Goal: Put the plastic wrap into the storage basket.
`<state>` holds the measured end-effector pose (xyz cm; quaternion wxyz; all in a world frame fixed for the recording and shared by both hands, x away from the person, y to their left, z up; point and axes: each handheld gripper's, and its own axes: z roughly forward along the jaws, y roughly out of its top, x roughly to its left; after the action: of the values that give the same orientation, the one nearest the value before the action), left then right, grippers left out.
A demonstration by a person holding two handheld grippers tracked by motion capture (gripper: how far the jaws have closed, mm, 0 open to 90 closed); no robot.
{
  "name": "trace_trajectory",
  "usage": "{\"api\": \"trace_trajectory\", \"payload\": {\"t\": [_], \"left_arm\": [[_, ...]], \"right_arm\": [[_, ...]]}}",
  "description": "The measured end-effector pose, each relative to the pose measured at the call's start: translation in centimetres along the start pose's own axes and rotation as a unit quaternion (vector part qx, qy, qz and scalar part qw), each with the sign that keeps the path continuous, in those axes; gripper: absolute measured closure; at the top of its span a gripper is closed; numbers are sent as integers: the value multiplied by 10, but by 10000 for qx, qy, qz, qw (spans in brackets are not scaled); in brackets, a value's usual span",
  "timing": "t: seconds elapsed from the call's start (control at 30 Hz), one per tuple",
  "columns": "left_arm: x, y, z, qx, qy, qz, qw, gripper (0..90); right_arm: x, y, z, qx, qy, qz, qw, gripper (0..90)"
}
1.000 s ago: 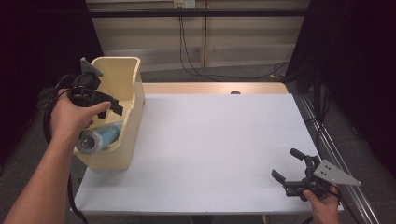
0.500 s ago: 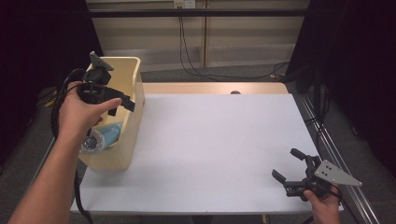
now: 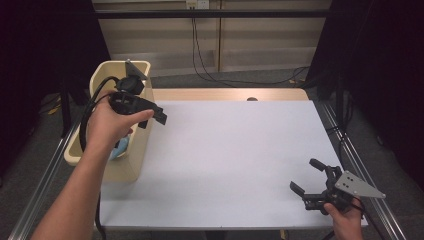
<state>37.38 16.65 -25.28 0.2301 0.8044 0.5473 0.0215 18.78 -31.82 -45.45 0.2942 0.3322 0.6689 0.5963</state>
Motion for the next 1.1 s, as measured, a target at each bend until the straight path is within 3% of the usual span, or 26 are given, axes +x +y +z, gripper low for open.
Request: {"api": "trace_trajectory", "payload": {"t": [0.17,0.4,0.53,0.67,1.1], "left_arm": [[-8,-1,13,114,-57,97,9999,143],[-17,-4,20,36,-128,191,9997,139],[-24,-8,33,207,-158,341,9991,134],[-30,-12,43,219,-166,445,9986,134],[-35,-20,70,322,-314,476,9979,131]], "right_arm": [[1,0,-1,-5,-19,6,10000,0],[0,0,0,2,-13,-3,10000,0],[1,0,-1,25,-13,-24,10000,0],[1,0,0,44,-1,-40,10000,0],[0,0,1,48,9,-46,10000,0]]}}
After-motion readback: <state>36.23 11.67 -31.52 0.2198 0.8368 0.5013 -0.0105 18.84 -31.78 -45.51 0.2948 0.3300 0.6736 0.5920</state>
